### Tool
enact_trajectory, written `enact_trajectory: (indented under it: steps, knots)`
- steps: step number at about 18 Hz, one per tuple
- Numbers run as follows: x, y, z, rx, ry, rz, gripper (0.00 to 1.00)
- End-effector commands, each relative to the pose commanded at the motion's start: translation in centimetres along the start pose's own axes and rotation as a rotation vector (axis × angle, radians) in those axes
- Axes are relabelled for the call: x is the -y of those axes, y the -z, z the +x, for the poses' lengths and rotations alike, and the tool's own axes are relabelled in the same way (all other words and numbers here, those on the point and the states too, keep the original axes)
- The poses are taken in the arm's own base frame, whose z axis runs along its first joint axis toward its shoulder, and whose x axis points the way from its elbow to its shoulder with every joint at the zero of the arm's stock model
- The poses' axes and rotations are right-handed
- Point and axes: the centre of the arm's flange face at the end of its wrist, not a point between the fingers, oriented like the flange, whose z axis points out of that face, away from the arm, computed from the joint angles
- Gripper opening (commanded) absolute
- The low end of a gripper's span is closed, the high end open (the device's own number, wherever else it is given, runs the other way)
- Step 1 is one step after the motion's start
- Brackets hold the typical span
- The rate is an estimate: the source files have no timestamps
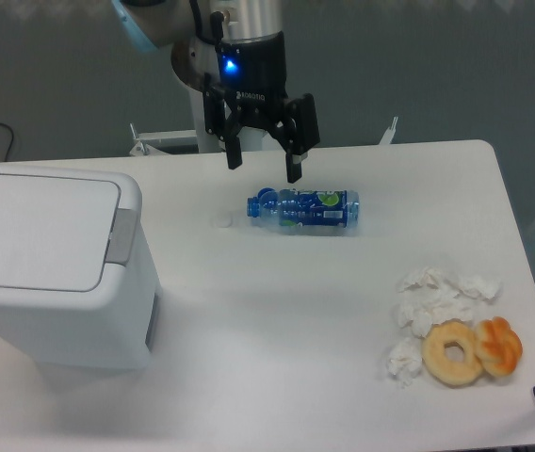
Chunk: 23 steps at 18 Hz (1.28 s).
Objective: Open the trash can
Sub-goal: 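Lower the open gripper beside the blue-labelled water bottle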
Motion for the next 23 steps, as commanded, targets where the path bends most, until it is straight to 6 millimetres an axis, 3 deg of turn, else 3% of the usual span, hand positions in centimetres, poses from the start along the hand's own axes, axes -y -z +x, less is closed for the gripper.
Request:
enact_trajectory:
  steps: [5, 8, 11, 16, 23]
  knots:
    - [0.2, 0.2, -0.4, 0.005, 0.000, 0.007, 1.00]
    - [-0.2, -1.6, -1.3, -0.032, 0.027, 0.020, 1.00]
    - [-1.0, -1.9, -2.6, -0.049, 0.064, 0.056, 1.00]
    - [-1.5, -3.0, -2.0, -0.091, 0.112, 0.054, 1.00]
    - [0.9, -3.3, -3.2, -0.145, 0.420, 0.123, 1.00]
